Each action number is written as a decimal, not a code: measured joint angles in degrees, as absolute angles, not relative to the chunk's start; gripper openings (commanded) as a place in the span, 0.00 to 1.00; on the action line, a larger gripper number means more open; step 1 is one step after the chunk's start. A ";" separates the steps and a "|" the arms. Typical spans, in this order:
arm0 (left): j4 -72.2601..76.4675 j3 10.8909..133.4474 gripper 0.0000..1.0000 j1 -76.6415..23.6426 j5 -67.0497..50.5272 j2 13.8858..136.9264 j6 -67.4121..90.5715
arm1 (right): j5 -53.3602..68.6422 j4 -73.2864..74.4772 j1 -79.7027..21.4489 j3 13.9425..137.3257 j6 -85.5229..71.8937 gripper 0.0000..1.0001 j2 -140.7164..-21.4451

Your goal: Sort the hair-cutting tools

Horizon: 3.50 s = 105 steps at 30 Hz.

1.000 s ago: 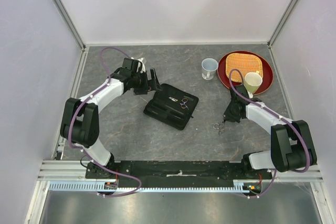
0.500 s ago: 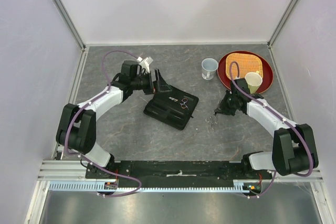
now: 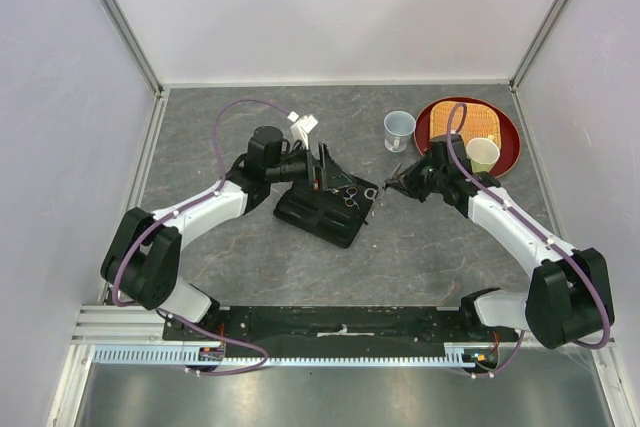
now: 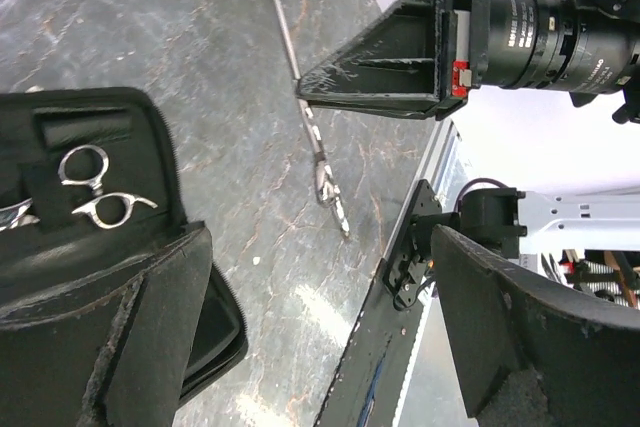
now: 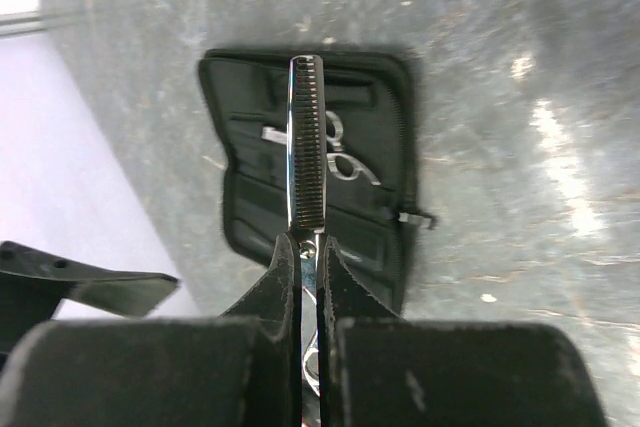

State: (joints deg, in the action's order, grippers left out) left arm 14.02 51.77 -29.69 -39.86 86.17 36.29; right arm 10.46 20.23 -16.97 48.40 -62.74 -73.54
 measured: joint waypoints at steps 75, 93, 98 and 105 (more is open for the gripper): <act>4.05 56.45 0.80 -33.50 -19.70 64.60 20.23 | 13.47 0.47 -28.82 59.90 -83.35 0.00 -82.17; 8.23 50.92 0.05 -33.50 -20.53 66.63 24.71 | 15.31 -7.01 -28.64 59.68 -91.61 0.00 -82.32; 8.45 50.96 0.02 -33.61 -20.56 67.48 24.23 | 15.42 -7.07 -28.56 59.66 -91.53 0.24 -83.18; 2.76 54.26 0.02 -30.59 -18.79 69.93 24.27 | 15.68 -1.52 -27.57 62.39 -79.00 0.69 -85.03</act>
